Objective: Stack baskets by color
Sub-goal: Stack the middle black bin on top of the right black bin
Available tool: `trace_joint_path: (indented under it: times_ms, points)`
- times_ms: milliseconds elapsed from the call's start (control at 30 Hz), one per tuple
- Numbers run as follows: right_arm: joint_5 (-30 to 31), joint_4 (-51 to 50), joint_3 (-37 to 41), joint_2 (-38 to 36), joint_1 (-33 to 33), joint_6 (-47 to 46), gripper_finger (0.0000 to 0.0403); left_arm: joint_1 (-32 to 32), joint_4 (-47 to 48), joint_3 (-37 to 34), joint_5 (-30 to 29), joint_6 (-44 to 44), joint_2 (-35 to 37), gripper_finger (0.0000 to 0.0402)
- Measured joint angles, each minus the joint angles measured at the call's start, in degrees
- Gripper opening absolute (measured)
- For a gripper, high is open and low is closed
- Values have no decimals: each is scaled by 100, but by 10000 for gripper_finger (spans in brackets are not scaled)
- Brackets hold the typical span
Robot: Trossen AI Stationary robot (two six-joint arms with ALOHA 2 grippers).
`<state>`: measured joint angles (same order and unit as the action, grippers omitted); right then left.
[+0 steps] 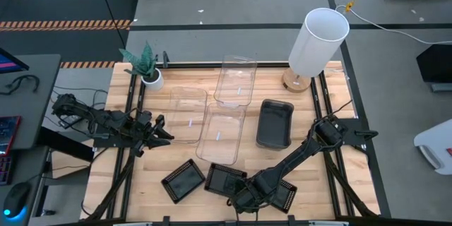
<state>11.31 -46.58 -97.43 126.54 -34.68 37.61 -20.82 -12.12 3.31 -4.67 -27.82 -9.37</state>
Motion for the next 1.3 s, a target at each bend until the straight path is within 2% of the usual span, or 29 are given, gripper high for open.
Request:
trace_joint_path:
  times_ms: [200,433,667,833,967,1133,1300]
  points:
    - [149,-312,-435,0,-14,45,6,2,0,0,-1,0,0,117]
    - [426,-770,-1325,-3,-126,55,6,0,0,0,0,0,0,117]
    - [866,-1805,-2390,-9,-251,0,6,0,0,0,0,0,0,117]
    - [923,-2593,-3149,-9,-282,-276,6,0,-2,0,-1,0,0,117]
    - [792,-3153,-3748,-9,-286,-712,6,1,0,0,1,0,0,117]
    - [401,-3352,-3617,-271,-308,-1116,6,0,-2,0,-1,-1,0,117]
    - [-1,-3976,-3611,-280,-346,-1645,6,2,-2,0,1,0,0,117]
